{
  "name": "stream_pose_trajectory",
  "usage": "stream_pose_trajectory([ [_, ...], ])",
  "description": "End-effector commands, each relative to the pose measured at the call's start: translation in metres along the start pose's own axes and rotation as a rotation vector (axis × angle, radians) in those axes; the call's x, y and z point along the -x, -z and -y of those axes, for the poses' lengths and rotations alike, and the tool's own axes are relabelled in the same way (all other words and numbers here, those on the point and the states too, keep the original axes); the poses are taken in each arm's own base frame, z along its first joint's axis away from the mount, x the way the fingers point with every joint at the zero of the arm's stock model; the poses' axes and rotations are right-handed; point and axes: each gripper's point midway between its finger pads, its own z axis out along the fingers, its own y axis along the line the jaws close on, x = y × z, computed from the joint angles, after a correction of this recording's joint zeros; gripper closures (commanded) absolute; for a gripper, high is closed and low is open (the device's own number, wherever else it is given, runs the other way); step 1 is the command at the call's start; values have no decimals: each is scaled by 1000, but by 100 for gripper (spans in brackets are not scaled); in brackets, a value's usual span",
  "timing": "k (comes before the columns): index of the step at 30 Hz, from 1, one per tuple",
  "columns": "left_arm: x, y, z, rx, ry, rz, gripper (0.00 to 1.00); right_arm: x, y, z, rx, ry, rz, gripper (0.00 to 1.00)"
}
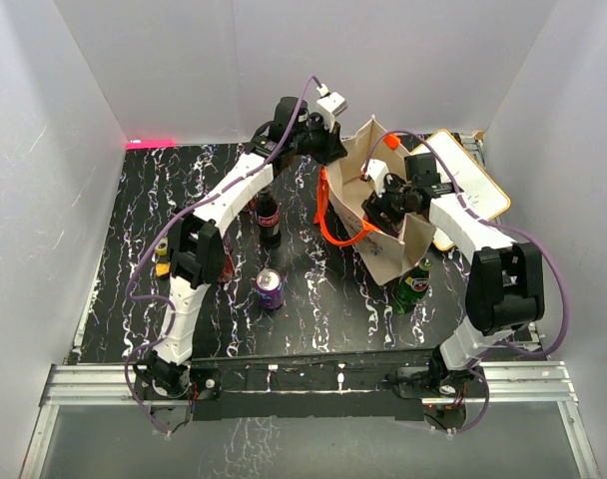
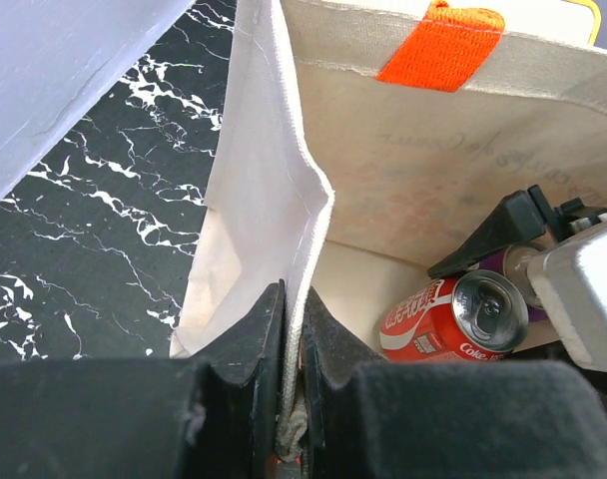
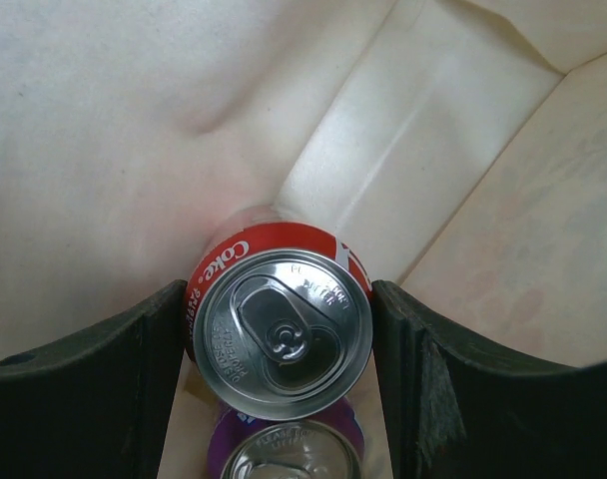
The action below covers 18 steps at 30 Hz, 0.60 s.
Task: Place the beverage into the canvas bag
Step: Place the drink in the canvas bag.
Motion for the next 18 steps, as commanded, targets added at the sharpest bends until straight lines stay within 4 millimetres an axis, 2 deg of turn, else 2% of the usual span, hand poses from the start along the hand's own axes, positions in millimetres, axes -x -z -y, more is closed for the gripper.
stream_pose_trajectory([
  [1, 51, 17, 0, 32, -18, 117, 100, 28, 6, 5, 23, 77, 67, 92],
  [6, 51, 20, -11, 97, -11, 112, 100, 15, 5, -7, 94, 90, 26, 92],
  [18, 60, 25, -41, 272, 12, 137, 100, -3, 24, -35, 275, 90, -32, 92],
])
